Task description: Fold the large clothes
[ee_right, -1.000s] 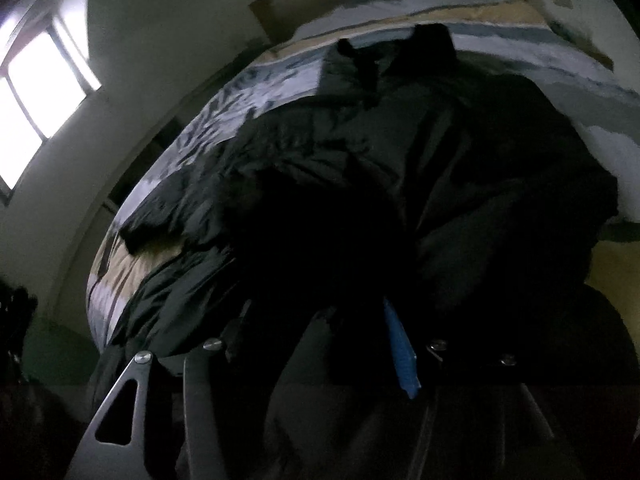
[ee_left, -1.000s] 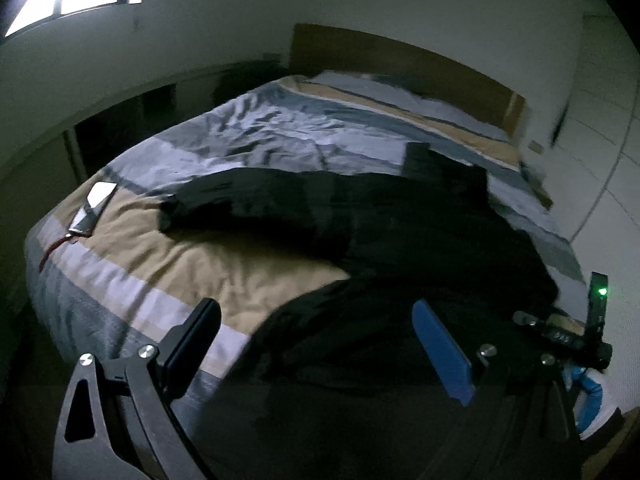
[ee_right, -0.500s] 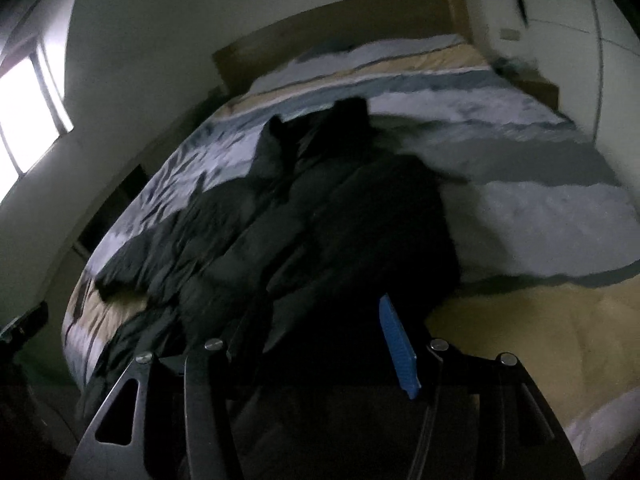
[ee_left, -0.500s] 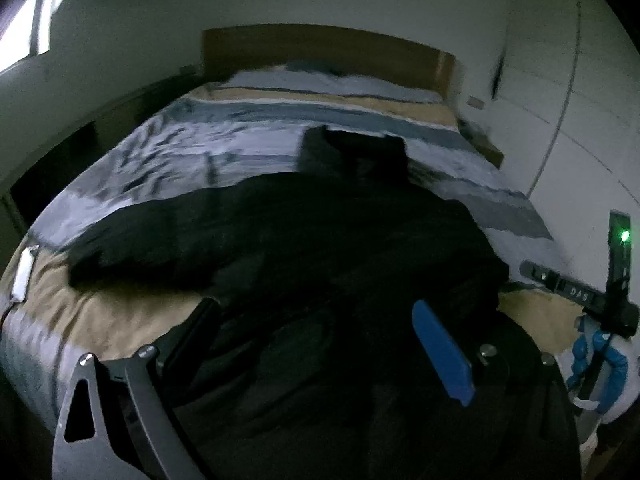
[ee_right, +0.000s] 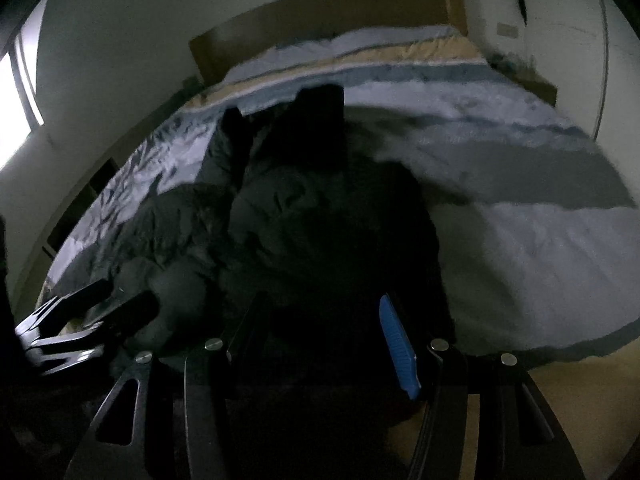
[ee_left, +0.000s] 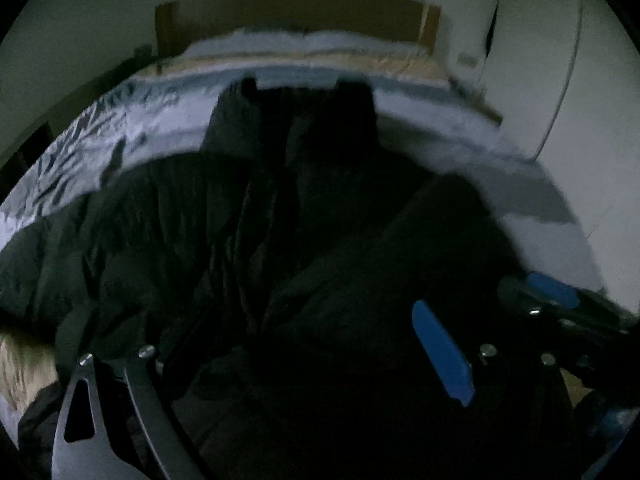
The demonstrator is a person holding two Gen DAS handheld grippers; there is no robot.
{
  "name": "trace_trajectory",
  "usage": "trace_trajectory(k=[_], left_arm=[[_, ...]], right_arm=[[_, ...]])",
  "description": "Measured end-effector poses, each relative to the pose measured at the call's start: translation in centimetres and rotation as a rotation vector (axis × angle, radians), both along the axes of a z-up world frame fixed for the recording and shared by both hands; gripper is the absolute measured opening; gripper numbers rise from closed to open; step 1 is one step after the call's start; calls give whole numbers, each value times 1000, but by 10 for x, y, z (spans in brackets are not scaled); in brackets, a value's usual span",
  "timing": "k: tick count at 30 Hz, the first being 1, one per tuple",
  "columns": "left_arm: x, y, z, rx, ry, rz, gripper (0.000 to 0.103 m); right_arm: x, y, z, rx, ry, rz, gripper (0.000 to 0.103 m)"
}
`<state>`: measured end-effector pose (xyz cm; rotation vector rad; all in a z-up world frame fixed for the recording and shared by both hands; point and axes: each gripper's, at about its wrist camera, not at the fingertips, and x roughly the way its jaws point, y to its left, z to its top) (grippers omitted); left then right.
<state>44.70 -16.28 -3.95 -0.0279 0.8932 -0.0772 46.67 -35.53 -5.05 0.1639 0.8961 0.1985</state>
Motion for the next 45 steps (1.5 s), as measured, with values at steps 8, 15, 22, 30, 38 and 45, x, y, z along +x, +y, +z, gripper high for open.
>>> trace_trajectory(k=[8,15,22,30,38,45], left_arm=[[-24,35,-42,-15,87,2,98],[-53,42,-10,80,17,35,98],[-85,59,-1,112,64,40,97],[-162,109,70,10,-64,24,97],[-261,187,120,-25,-128,51,97],[-325,246,142,-1,-175,98,97]], right_arm=[[-1,-7,-41,-44,38,11,56],[-30,-3,-6,-149,-17,-62,56],[-70,25,-10,-142,53,-28,58],[-151,21,49,-106,-4,-105,58],[-246,15,111,-69,-120,-179,62],[-301,25,135,-49,-178,-208,64]])
